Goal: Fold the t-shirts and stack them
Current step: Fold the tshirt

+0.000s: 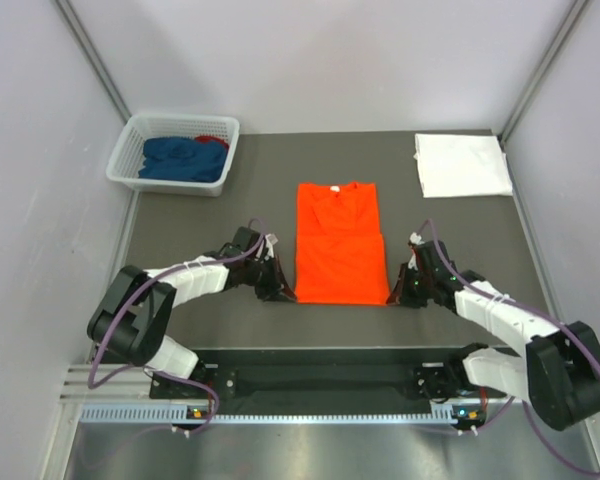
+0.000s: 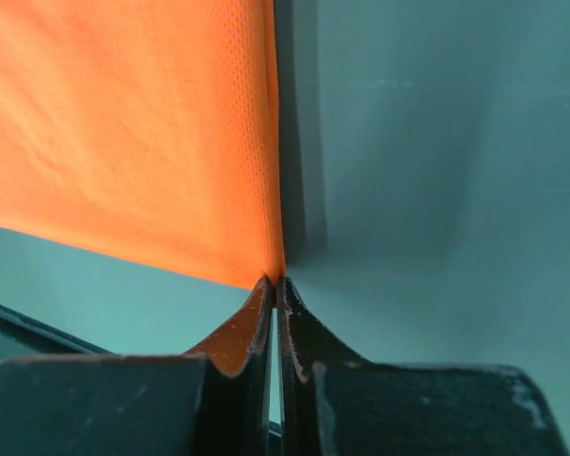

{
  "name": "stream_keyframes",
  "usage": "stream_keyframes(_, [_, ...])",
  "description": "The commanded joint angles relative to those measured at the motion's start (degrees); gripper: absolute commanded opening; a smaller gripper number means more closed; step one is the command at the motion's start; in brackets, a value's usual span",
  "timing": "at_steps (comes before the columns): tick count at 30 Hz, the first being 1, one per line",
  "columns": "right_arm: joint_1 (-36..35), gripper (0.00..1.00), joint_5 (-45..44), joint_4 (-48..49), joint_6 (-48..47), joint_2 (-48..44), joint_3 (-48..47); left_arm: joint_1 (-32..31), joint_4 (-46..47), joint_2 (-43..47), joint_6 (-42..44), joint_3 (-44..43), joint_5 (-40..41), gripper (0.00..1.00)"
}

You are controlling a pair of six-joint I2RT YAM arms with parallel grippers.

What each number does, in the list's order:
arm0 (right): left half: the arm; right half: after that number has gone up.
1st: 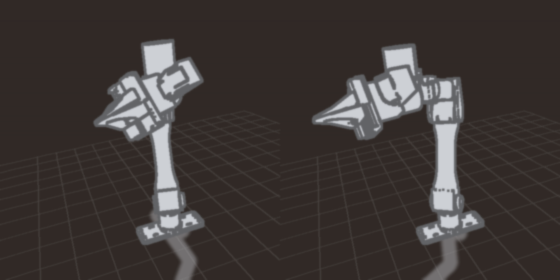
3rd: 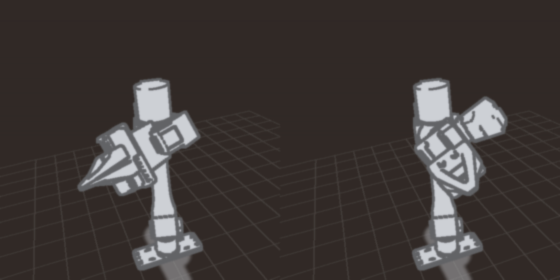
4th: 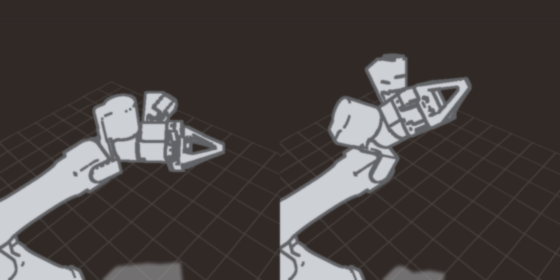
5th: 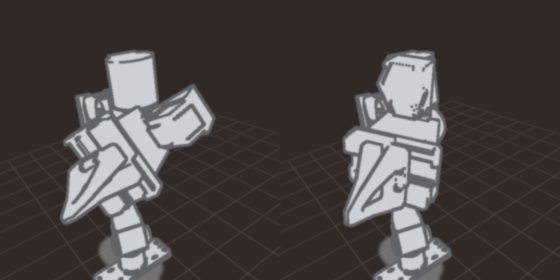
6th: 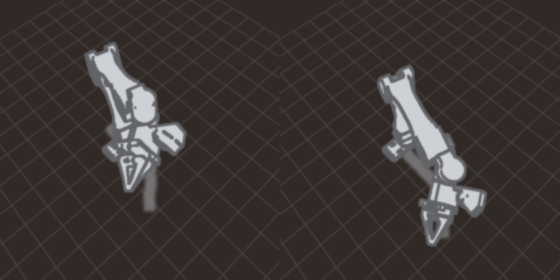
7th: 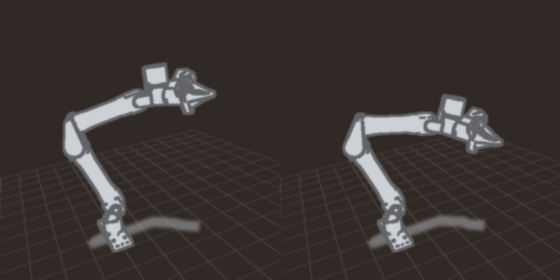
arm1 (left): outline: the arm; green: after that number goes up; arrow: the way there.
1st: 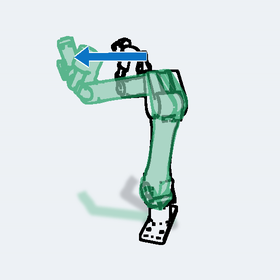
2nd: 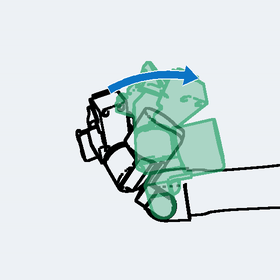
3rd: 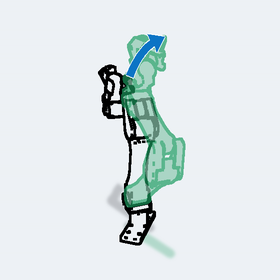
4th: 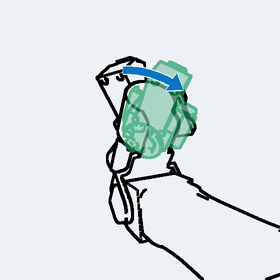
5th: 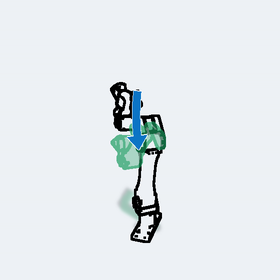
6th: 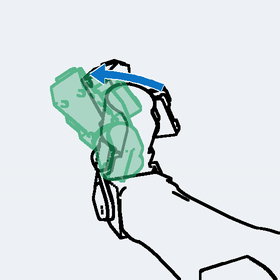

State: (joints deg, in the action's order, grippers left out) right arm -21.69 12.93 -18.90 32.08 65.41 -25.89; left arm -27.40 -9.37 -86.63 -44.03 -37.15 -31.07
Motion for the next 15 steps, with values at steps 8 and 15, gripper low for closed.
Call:
stream_keyframes(8, [-1.0,0.00,-7.0,-8.3,1.4,-7.3,-4.8,0.1,-6.3,3.3,0.1,-5.2,5.7,0.00])
stream_keyframes(15, [-1.1,0.00,-8.8,-12.3,0.8,-8.6,-12.3,0.1,-11.2,3.2,1.7,-14.1,8.1,0.00])
